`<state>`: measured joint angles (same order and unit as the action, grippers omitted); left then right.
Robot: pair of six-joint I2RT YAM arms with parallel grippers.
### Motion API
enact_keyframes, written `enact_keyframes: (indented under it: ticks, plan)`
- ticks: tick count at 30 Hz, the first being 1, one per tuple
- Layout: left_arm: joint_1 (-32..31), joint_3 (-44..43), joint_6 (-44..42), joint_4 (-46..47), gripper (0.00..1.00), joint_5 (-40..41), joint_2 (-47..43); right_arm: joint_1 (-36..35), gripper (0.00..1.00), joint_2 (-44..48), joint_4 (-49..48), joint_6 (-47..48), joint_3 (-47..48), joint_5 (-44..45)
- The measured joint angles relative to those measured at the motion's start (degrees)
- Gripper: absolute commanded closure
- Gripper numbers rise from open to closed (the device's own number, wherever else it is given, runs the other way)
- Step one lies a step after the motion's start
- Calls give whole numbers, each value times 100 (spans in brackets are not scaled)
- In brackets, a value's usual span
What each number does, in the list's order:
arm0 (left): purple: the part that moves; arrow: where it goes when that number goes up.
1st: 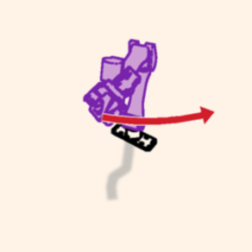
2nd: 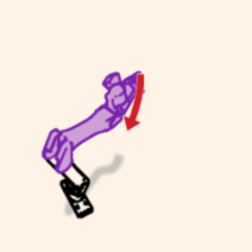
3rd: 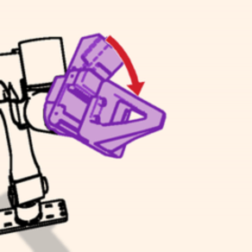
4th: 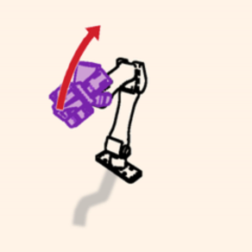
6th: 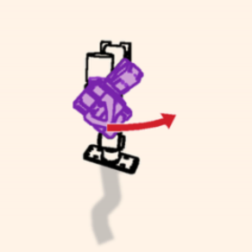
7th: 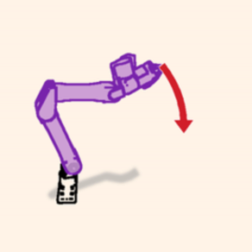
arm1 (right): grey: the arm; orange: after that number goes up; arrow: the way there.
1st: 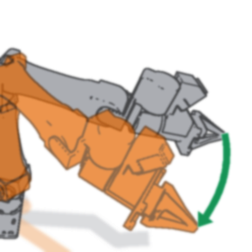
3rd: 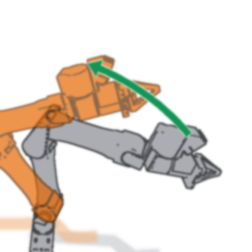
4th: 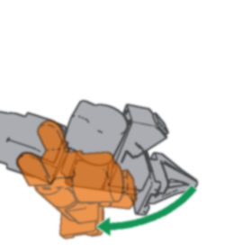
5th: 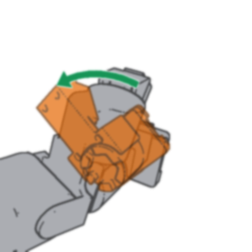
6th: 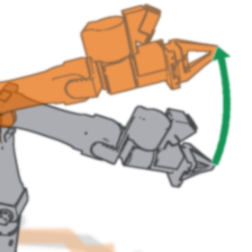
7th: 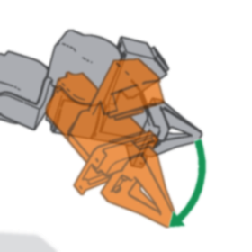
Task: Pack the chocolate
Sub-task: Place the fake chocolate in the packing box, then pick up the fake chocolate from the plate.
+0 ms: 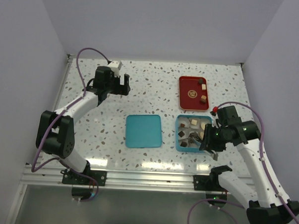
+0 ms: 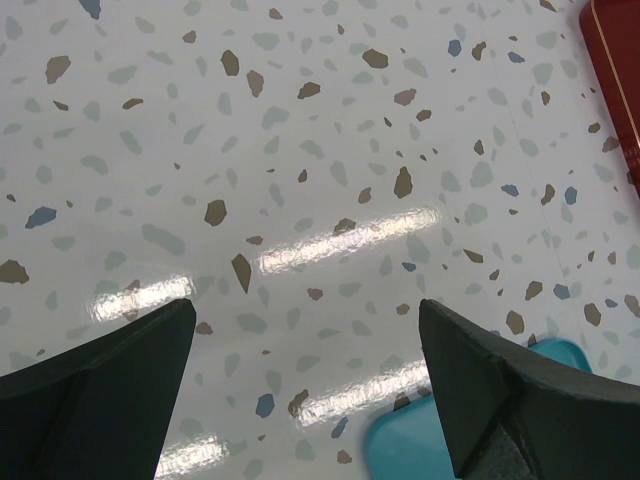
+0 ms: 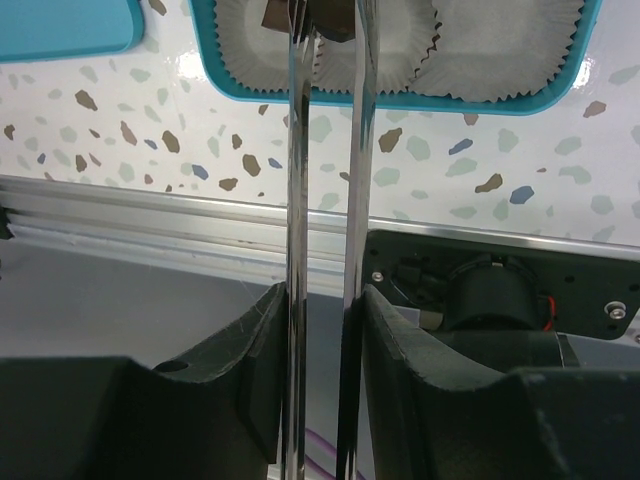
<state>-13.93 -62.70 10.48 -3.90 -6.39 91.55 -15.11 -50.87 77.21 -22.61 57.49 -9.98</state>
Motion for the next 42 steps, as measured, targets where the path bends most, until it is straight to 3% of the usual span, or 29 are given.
enact_keyframes:
  ticks: [20,32,42]
  plan:
    - [0,0,2,0,0,-46,0,-101,59,4,0,-63,0,0]
    - [0,0,2,0,0,-46,0,-133,64,-2,4,-98,39,28]
    - [0,0,2,0,0,-48,0,-140,64,-280,15,-79,713,245]
